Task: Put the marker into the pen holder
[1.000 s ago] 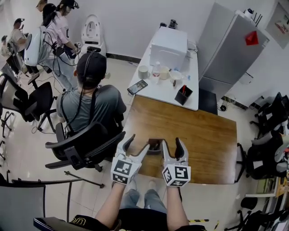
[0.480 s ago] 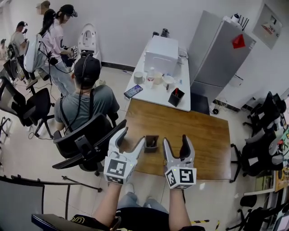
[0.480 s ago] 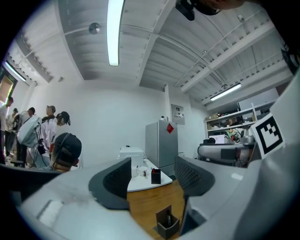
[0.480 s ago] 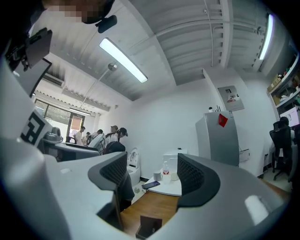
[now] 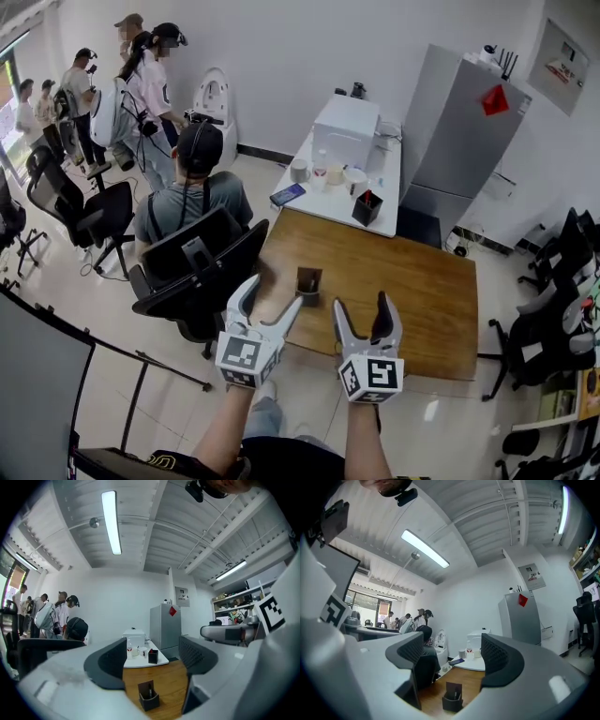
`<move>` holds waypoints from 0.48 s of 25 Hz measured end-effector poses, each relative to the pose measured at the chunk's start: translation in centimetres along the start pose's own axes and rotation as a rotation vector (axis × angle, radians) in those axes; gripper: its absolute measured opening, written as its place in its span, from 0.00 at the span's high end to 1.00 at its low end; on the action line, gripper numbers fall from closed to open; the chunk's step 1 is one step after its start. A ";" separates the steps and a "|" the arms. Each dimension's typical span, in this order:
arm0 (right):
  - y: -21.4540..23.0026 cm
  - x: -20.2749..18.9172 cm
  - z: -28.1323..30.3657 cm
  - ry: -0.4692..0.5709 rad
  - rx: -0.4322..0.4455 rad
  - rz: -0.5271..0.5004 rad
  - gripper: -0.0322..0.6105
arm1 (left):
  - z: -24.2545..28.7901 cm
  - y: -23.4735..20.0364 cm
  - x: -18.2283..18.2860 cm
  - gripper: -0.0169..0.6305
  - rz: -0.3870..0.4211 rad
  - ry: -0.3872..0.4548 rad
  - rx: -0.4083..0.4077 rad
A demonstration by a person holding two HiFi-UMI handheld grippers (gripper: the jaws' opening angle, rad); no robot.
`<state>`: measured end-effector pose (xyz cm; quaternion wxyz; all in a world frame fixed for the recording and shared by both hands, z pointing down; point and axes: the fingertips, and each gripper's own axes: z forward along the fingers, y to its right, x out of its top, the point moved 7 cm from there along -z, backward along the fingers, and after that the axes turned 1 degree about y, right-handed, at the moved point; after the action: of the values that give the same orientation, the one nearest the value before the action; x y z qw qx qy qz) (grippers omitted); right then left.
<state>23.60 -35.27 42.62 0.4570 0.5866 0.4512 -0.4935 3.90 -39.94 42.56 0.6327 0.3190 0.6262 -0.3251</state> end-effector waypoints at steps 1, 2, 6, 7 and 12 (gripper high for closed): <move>0.0 0.1 -1.1 -0.002 0.013 0.007 0.36 | -0.9 1.2 0.0 0.43 -0.001 0.002 0.004; 0.1 0.2 -2.2 -0.004 0.026 0.011 0.36 | -1.7 2.2 0.0 0.43 -0.001 0.004 0.007; -0.3 0.9 -4.5 -0.003 0.067 0.021 0.36 | -4.2 4.6 0.5 0.43 0.021 -0.004 0.028; -0.5 1.2 -4.8 0.000 0.073 0.019 0.36 | -4.7 4.8 0.9 0.42 0.030 -0.004 0.036; -1.3 2.5 -6.0 0.021 0.067 0.010 0.36 | -6.4 5.1 2.5 0.43 0.046 0.026 0.058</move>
<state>23.63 -28.93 40.57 0.4348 0.6088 0.4362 -0.5001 4.34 -31.81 39.99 0.6225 0.3556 0.6172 -0.3242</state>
